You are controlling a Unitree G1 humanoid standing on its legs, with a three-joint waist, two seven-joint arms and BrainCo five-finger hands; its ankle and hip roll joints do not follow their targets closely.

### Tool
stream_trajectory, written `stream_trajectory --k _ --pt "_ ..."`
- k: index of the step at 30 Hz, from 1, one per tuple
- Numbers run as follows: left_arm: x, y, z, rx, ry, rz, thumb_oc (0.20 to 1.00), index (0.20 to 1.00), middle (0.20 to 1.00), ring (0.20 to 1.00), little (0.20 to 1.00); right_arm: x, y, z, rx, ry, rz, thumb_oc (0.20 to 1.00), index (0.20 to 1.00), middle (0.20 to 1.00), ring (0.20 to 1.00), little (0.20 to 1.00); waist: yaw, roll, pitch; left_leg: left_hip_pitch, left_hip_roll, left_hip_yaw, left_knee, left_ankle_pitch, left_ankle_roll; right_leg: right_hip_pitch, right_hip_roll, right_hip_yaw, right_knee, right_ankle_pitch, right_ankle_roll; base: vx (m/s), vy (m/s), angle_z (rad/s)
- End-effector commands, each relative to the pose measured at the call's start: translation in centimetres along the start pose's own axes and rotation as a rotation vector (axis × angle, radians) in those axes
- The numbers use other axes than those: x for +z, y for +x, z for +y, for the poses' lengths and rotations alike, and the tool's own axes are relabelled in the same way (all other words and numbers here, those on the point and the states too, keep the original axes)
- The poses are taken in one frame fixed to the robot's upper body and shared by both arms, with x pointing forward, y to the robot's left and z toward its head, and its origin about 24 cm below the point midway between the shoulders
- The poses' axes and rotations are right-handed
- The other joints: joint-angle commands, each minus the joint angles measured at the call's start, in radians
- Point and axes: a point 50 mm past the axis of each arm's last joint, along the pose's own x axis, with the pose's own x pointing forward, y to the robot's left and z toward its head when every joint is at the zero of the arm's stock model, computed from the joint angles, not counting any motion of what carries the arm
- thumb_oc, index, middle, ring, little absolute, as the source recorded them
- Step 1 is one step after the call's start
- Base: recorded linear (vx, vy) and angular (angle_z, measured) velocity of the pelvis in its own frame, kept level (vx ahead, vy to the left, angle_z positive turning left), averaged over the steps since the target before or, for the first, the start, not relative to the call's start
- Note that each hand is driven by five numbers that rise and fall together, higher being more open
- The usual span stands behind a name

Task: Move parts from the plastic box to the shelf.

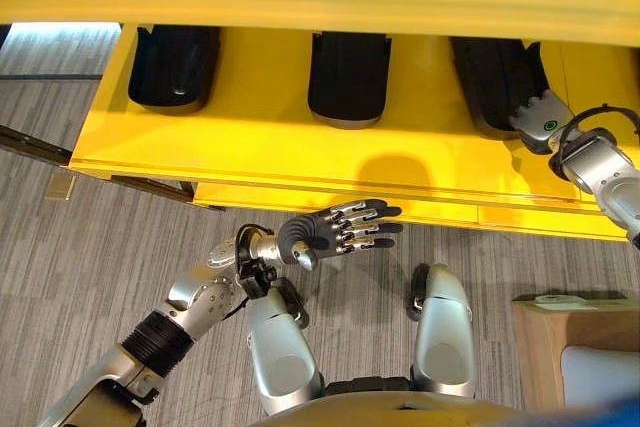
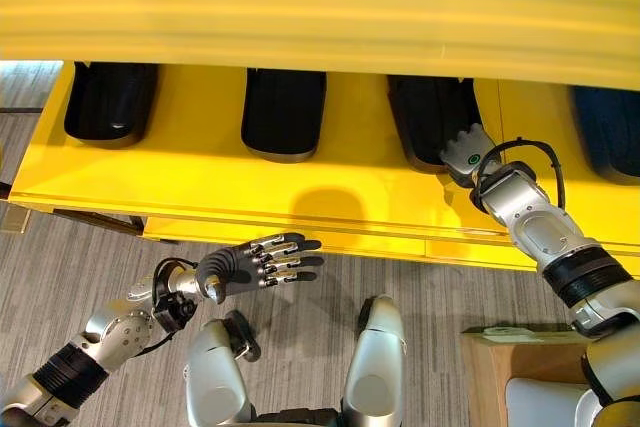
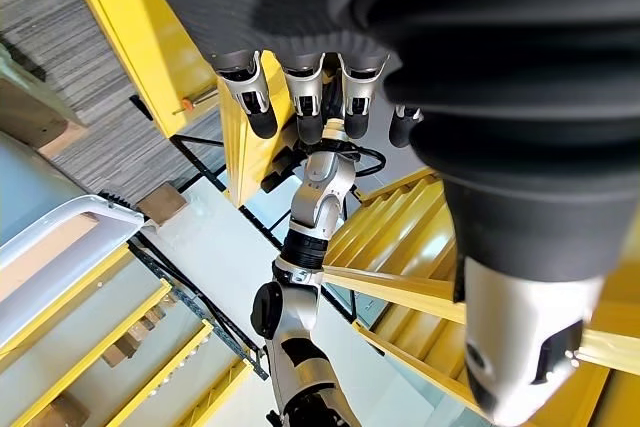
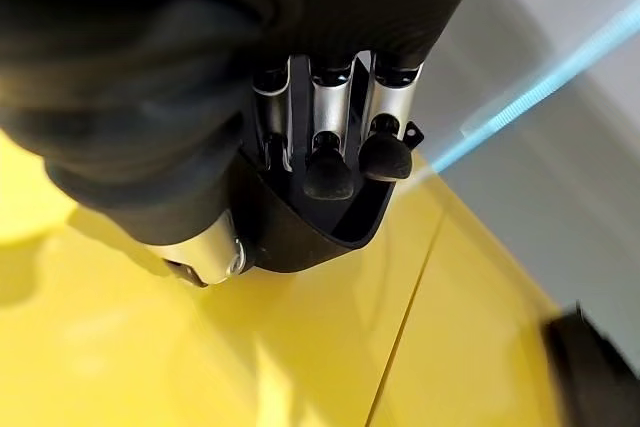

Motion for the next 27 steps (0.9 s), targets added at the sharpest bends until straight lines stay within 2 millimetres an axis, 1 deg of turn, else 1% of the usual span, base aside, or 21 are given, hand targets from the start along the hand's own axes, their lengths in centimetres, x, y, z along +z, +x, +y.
stream_trajectory --k 1,3,6,10,13,17,22,27 --pt "0.3 1.1 -1.3 -0.107 0.009 -0.053 1.000 1.000 1.000 1.000 1.000 0.8 0.7 1.8 0.097 0.154 0.061 0.200 0.200 0.200 0.200 0.200 0.019 0.001 -0.013 0.022 0.007 0.015 -0.047 0.015 0.017 0.072 -0.051 -0.018 0.078 -0.031 0.029 0.00 0.000 0.00" --pt "0.4 1.4 -1.2 -0.110 0.009 -0.051 1.000 1.000 1.000 1.000 1.000 0.8 1.0 2.4 0.113 0.153 0.073 0.200 0.200 0.200 0.200 0.200 0.021 0.005 -0.011 0.026 0.008 0.015 -0.049 0.016 0.016 0.077 -0.051 -0.018 0.067 -0.024 0.030 0.00 0.000 0.00" --pt "0.4 1.4 -1.1 -0.114 0.012 -0.053 1.000 1.000 1.000 1.000 1.000 0.8 1.2 2.7 0.107 0.148 0.079 0.200 0.200 0.200 0.200 0.200 0.024 0.010 -0.009 0.025 0.010 0.015 -0.052 0.020 0.014 0.079 -0.050 -0.018 0.058 -0.018 0.030 0.00 0.000 0.00" --pt "0.6 1.6 -1.1 -0.116 0.015 -0.057 1.000 1.000 1.000 1.000 1.000 0.8 1.4 2.7 0.110 0.159 0.083 0.200 0.200 0.200 0.200 0.200 0.024 0.013 -0.008 0.025 0.013 0.015 -0.053 0.022 0.013 0.079 -0.051 -0.016 0.051 -0.013 0.031 0.00 0.000 0.00" --pt "0.7 1.8 -1.1 -0.117 0.016 -0.057 1.000 1.000 1.000 1.000 1.000 1.1 1.5 2.4 0.095 0.117 0.068 0.200 0.200 0.200 0.200 0.200 0.025 0.014 -0.007 0.024 0.014 0.013 -0.052 0.023 0.013 0.081 -0.053 -0.017 0.049 -0.010 0.032 0.00 0.000 0.00" --pt "0.8 1.8 -1.2 -0.108 0.010 -0.065 1.000 1.000 1.000 1.000 1.000 1.9 1.2 2.1 0.080 0.026 0.006 0.200 0.200 0.200 0.200 0.200 0.023 0.011 -0.007 0.020 0.021 0.014 -0.046 0.025 0.011 0.080 -0.057 -0.018 0.062 -0.018 0.031 0.00 0.000 0.00" --pt "0.6 1.6 -1.2 -0.103 0.014 -0.063 1.000 1.000 1.000 1.000 1.000 2.8 0.8 2.2 0.096 0.018 -0.032 0.200 0.200 0.200 0.200 0.200 0.021 0.006 -0.006 0.021 0.015 0.016 -0.045 0.022 0.016 0.079 -0.056 -0.016 0.059 -0.014 0.033 0.00 0.000 0.00" --pt "0.5 1.4 -1.2 -0.099 0.018 -0.072 1.000 1.000 1.000 1.000 1.000 4.0 0.3 2.0 0.097 -0.032 -0.092 0.200 0.200 0.200 0.200 0.200 0.016 0.001 -0.002 0.023 0.014 0.021 -0.050 0.023 0.017 0.079 -0.055 -0.015 0.053 -0.010 0.037 0.00 0.000 0.00"
